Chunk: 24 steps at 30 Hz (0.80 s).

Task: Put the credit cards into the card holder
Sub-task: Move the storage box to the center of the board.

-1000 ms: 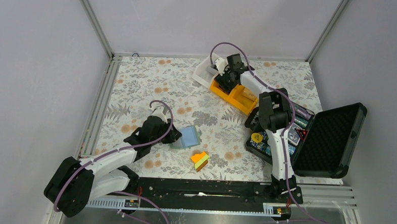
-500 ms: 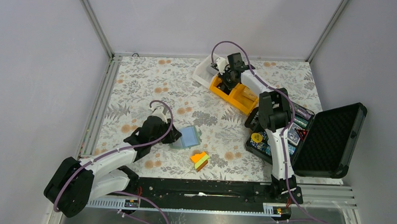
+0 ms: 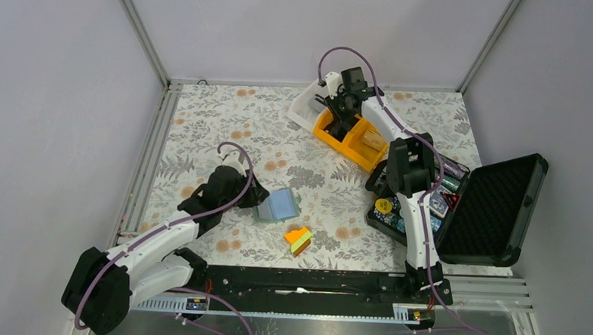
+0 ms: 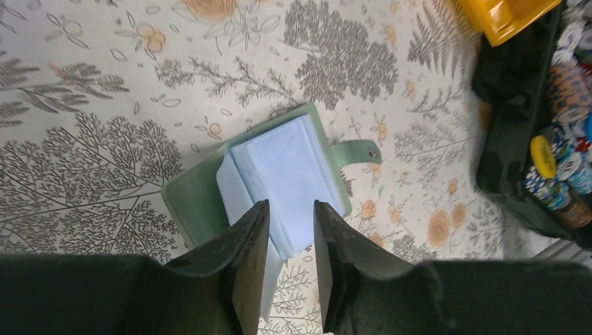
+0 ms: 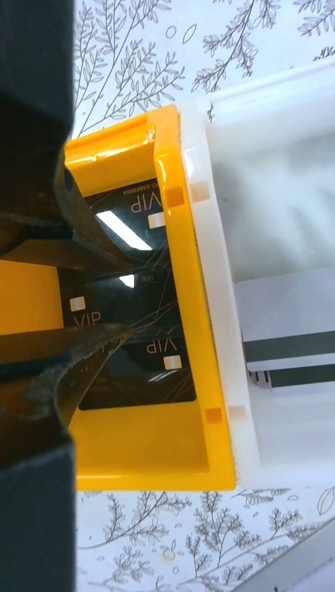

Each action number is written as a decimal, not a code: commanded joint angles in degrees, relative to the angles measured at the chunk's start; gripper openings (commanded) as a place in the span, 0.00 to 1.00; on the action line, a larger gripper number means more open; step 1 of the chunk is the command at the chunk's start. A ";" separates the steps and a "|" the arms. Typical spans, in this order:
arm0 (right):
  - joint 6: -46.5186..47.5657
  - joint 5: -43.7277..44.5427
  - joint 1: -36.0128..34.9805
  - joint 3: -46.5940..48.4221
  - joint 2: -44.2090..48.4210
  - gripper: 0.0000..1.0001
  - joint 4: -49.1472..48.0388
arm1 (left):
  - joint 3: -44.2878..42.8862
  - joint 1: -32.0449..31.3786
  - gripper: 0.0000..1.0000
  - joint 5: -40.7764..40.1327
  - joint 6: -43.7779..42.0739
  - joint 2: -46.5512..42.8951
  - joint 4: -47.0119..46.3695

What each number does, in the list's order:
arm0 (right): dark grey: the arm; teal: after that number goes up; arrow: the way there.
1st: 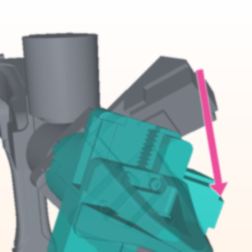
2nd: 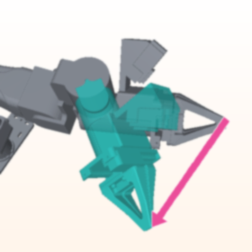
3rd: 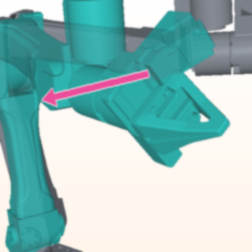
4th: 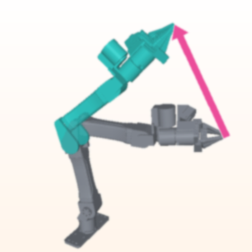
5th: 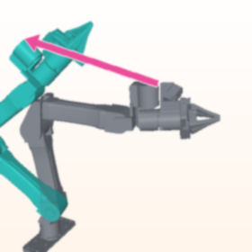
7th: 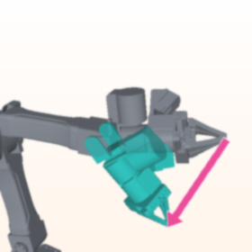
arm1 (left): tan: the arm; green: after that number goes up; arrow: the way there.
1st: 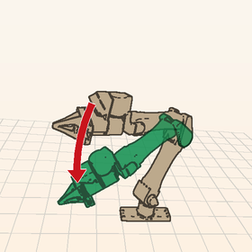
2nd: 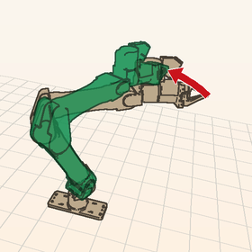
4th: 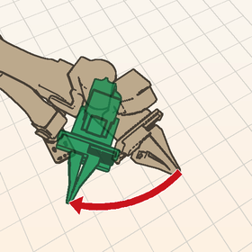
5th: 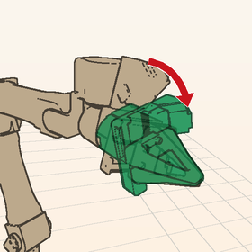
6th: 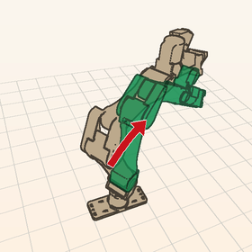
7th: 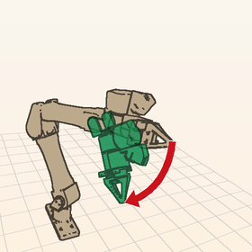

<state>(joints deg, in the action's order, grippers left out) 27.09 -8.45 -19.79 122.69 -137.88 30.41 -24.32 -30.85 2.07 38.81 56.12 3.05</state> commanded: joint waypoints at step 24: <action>-0.78 -7.81 4.32 16.97 -12.49 0.65 13.30 | -2.15 4.22 0.62 -4.85 6.58 -0.12 11.24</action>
<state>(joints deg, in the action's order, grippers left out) 26.72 -13.65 -15.68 135.94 -148.29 39.83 -26.11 -27.00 -0.30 44.99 54.98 14.22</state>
